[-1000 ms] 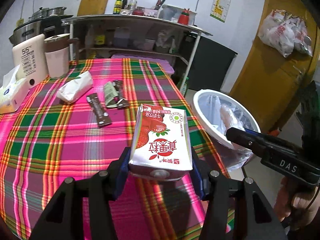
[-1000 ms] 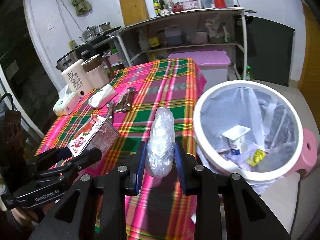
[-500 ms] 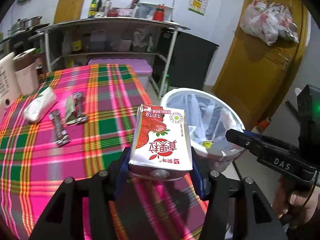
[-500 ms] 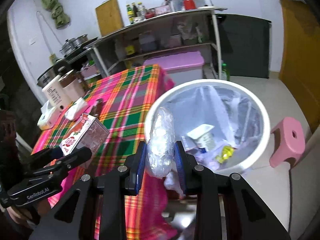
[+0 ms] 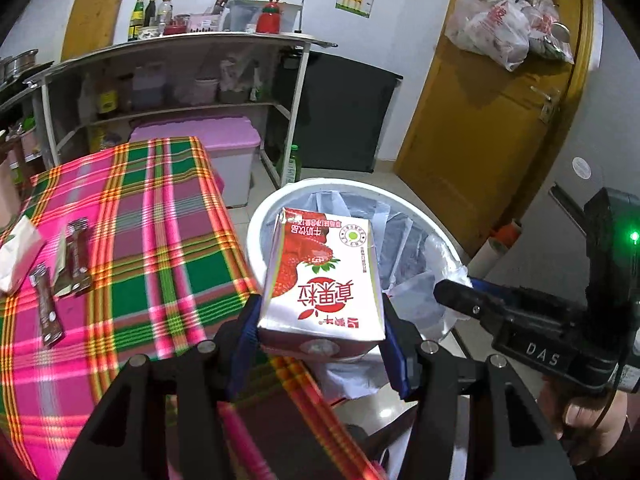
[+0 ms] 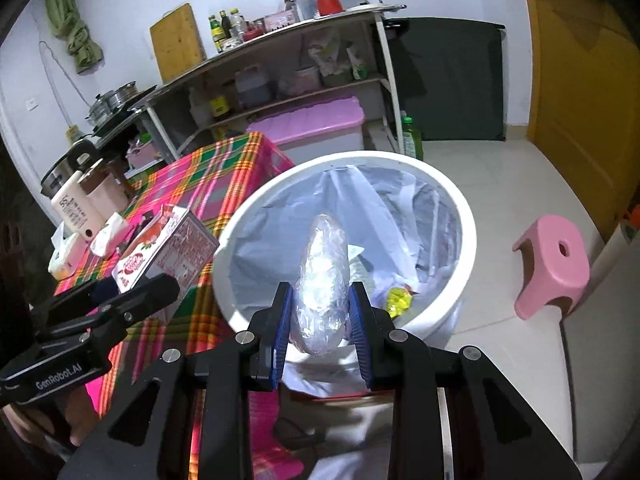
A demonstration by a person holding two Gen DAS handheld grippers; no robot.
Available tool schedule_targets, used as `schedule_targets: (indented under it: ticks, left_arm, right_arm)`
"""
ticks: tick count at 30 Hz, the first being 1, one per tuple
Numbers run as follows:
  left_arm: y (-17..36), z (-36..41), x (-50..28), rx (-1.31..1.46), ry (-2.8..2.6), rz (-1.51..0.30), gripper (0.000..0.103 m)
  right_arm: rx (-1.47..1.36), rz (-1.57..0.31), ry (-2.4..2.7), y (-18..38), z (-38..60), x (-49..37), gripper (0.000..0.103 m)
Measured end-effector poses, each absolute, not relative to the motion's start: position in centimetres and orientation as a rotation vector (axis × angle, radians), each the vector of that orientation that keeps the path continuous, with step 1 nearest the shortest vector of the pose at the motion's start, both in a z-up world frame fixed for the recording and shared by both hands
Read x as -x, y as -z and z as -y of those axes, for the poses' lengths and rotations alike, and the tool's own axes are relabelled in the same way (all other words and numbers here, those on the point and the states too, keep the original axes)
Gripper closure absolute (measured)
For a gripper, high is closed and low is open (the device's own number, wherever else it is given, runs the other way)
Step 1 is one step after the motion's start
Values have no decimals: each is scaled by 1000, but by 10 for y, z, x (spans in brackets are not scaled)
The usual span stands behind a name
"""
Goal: Collect trash
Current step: 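Carry the milk carton and plastic packet over the trash bin with both grippers, then open both grippers to drop the carton and packet into the bin, then move both open grippers back over the table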
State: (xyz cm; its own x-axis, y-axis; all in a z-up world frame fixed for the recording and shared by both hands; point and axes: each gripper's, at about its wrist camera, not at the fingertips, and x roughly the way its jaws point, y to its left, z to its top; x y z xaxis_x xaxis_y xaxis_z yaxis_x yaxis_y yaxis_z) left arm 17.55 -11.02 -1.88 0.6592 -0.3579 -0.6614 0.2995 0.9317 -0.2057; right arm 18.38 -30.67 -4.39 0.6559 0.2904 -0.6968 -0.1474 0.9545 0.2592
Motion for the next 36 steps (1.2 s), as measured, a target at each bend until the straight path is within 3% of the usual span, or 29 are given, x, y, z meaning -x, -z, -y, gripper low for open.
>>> schedule_targets:
  ticks: [18, 22, 36]
  left_arm:
    - [30, 135, -209, 83, 434, -814, 45]
    - [29, 133, -208, 97, 434, -815, 45]
    - [17, 112, -185, 120, 418, -772, 45]
  right_arm:
    - [-161, -871, -214, 60, 320, -210, 72]
    - [-157, -870, -213, 62, 320, -209, 63]
    - [-157, -818, -242, 42, 313, -187, 63]
